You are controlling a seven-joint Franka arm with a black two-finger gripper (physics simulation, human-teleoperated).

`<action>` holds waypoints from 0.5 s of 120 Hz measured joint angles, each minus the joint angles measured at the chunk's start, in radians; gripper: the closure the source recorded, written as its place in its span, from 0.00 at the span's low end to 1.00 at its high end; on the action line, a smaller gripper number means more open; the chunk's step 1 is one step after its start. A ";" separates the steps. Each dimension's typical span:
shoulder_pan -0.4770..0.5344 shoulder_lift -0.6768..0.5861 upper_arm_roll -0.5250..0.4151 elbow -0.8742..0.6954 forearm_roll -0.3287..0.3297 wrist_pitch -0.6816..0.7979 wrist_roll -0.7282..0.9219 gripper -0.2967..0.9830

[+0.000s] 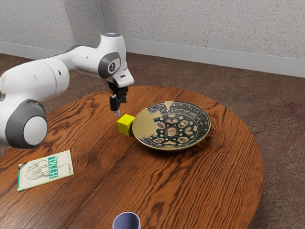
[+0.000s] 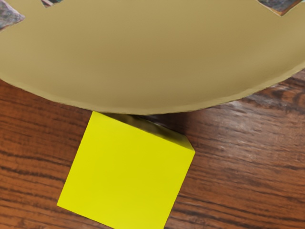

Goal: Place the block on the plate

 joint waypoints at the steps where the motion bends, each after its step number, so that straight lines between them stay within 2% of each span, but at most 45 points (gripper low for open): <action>1: 0.001 0.003 -0.003 0.003 0.001 -0.001 0.005 0.23; 30: 0.008 0.107 -0.021 0.095 0.017 -0.009 0.122 0.23; 60: 0.024 0.162 -0.025 0.143 0.019 -0.008 0.220 0.23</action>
